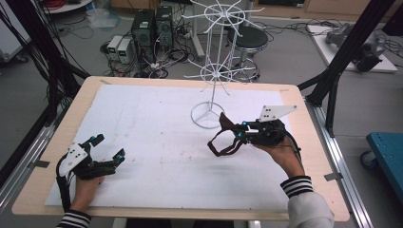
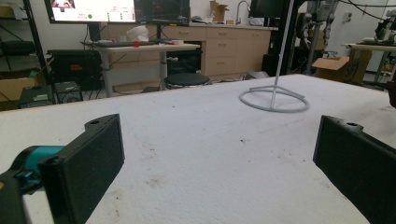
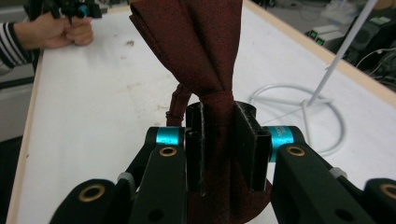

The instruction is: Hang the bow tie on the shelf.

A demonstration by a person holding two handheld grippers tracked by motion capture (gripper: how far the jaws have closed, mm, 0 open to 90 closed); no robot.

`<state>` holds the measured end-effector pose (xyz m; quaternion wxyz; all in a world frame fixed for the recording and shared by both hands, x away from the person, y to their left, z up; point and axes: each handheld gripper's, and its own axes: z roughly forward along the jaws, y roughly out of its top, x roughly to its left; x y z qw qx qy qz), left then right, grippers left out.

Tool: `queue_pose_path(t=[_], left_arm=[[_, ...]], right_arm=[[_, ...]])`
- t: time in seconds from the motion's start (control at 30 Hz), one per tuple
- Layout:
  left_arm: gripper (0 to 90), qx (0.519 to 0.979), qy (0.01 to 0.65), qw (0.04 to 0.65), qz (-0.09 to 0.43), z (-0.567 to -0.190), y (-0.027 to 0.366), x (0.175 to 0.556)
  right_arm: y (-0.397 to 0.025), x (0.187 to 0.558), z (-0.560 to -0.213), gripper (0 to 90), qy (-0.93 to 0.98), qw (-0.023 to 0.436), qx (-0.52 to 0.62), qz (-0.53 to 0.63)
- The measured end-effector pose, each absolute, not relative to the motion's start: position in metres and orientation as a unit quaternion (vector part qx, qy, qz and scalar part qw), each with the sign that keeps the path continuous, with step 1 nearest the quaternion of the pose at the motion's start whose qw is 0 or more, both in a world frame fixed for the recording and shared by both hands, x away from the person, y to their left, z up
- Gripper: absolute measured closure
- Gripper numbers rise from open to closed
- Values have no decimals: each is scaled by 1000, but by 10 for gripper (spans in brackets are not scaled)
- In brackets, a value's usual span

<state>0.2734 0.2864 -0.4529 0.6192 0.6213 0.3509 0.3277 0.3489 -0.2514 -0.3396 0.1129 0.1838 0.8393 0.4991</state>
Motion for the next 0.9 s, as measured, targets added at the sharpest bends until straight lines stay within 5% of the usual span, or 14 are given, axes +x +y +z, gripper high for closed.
queue_pose_path(t=[0.9], left_arm=[[23, 622, 351, 619, 328, -453, 286, 273]], right_arm=[[-252, 349, -322, 750, 746, 197, 221, 596]])
